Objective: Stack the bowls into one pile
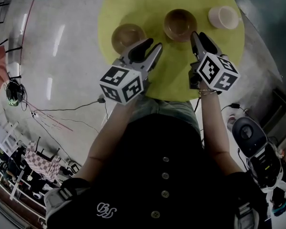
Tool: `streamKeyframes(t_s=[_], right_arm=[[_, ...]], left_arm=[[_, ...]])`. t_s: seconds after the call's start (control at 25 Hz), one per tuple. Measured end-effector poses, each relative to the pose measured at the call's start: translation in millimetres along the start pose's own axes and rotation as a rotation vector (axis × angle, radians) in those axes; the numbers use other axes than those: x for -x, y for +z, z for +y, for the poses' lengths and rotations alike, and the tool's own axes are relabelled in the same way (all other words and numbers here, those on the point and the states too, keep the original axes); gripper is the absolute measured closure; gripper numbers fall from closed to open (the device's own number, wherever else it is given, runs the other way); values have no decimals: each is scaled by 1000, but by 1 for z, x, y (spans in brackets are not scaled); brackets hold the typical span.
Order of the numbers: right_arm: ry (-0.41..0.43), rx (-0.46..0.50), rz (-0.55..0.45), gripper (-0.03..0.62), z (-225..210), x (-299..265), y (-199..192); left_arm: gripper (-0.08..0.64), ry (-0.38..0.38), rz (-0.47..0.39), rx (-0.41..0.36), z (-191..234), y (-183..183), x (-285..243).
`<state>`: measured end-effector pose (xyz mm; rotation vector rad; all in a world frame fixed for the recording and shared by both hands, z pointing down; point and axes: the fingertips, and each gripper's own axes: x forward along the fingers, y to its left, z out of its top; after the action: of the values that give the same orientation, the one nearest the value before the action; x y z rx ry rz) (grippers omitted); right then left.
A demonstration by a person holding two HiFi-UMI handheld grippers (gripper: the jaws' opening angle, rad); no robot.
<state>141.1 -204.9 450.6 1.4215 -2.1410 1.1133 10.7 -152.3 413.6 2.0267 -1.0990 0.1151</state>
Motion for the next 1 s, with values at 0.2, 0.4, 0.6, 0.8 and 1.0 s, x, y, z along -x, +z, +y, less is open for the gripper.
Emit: streamKeyframes(t_s=[0.2, 0.4, 0.6, 0.8, 1.0], right_arm=[[9, -5, 12, 480, -1, -10, 1], [11, -4, 27, 489, -5, -12, -1], [0, 4, 39, 512, -7, -17, -2], [-16, 6, 34, 535, -2, -22, -1], [-41, -13, 18, 552, -5, -22, -1]], left_arm=[[433, 14, -15, 10, 2, 3, -1], [433, 25, -23, 23, -3, 0, -2], [433, 33, -23, 41, -1, -3, 0], [433, 40, -36, 50, 6, 3, 4], [433, 48, -41, 59, 10, 2, 6]])
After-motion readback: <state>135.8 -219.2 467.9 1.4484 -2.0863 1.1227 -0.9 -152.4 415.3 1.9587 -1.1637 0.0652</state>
